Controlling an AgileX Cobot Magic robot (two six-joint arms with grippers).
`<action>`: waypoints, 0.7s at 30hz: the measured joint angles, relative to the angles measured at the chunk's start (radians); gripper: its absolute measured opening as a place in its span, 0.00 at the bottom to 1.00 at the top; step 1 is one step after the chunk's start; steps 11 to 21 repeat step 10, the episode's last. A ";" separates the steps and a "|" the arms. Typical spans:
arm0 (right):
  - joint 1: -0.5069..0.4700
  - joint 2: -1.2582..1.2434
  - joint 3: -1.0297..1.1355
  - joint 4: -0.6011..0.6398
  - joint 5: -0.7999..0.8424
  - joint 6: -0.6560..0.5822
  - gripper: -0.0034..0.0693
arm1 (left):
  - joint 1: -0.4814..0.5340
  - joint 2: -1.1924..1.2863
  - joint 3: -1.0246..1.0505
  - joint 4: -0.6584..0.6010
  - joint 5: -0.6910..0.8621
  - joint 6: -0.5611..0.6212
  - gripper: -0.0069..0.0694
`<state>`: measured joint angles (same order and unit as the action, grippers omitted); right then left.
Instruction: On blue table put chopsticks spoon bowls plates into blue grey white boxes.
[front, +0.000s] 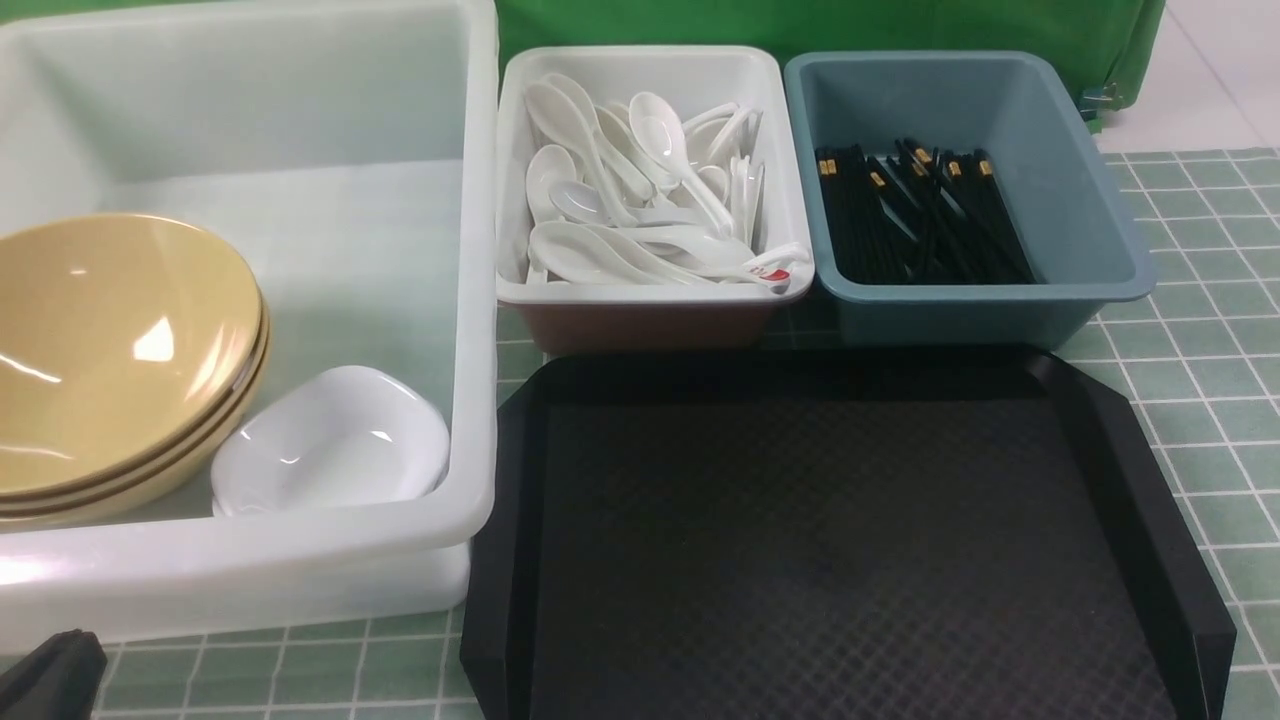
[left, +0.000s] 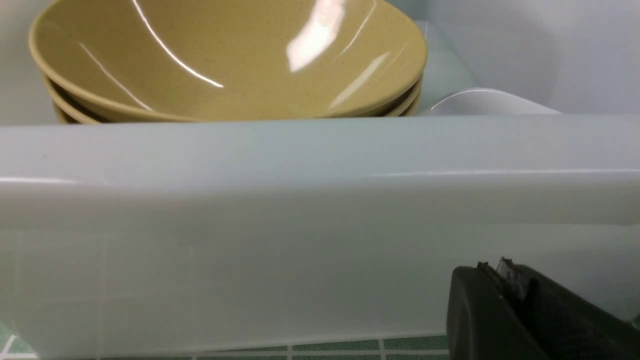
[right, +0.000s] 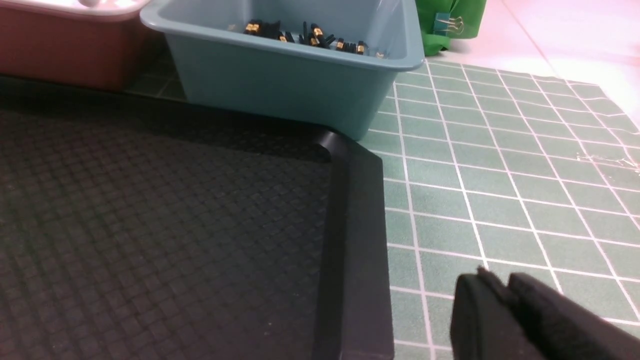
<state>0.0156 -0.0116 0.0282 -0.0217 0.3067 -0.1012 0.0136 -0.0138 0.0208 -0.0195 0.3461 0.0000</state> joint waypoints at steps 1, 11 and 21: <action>0.000 0.000 0.000 0.000 0.000 0.000 0.20 | 0.000 0.000 0.000 0.000 0.000 0.000 0.10; 0.000 0.000 0.000 0.000 0.000 0.000 0.21 | 0.000 0.000 0.000 0.000 0.001 0.000 0.10; 0.000 0.000 0.000 0.000 0.000 0.000 0.21 | 0.000 0.000 0.000 0.000 0.001 0.000 0.10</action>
